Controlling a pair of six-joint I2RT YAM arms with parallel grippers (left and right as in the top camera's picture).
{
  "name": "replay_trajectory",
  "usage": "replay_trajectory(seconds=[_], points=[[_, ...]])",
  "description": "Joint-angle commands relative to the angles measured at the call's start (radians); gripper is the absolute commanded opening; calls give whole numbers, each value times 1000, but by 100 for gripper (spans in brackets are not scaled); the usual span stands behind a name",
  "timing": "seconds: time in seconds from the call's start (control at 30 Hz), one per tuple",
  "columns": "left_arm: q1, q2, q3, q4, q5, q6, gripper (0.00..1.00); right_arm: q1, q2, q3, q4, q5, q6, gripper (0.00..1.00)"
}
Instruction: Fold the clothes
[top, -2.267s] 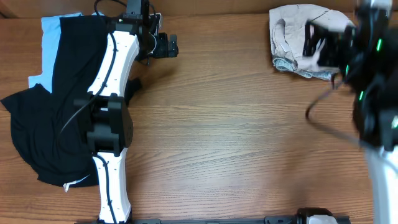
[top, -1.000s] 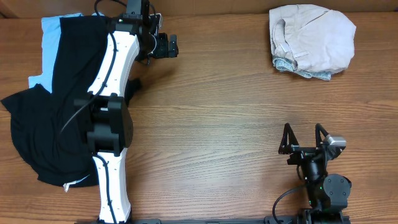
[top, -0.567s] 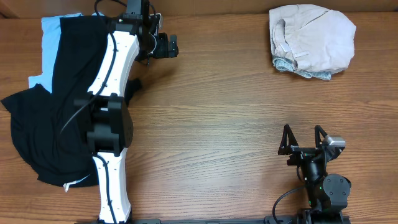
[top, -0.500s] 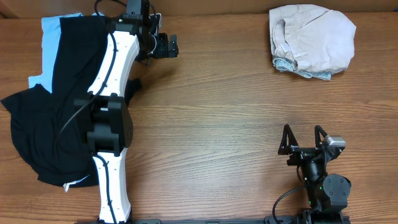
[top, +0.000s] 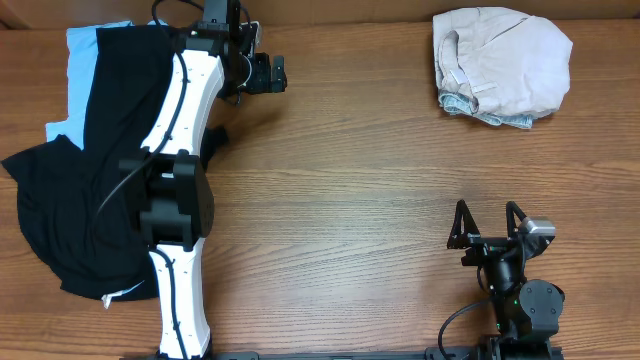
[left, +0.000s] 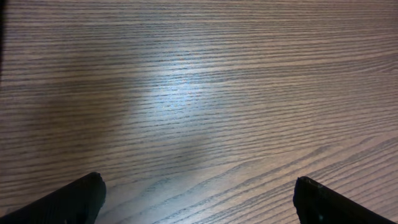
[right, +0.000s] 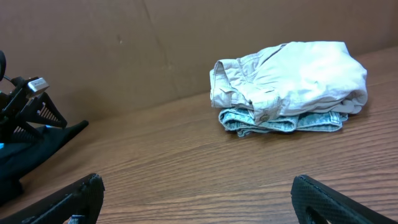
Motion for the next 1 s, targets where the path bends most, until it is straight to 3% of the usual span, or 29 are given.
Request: replay_trajectory(seconds=[0.0, 0.13, 0.33, 0.5, 0.63, 0.77, 0.97], points=[[-10, -23, 15, 0, -5, 5, 100, 2, -12, -11, 3, 5, 8, 100], [-10, -111, 13, -3, -16, 11, 100, 2, -12, -11, 3, 5, 8, 100], [7, -411, -140, -7, -253, 95, 100, 2, -12, -11, 3, 6, 8, 100], [54, -752, -462, 158, -269, 237, 100, 2, -12, -11, 3, 5, 8, 100], [129, -1012, -776, 301, -174, 332, 100, 2, -12, -11, 3, 5, 8, 100], [232, -1260, -1073, 439, -77, 338, 100, 2, -12, -11, 3, 6, 8, 100], [282, -1584, -1472, 650, -87, 338, 100, 2, -12, -11, 3, 5, 8, 100]])
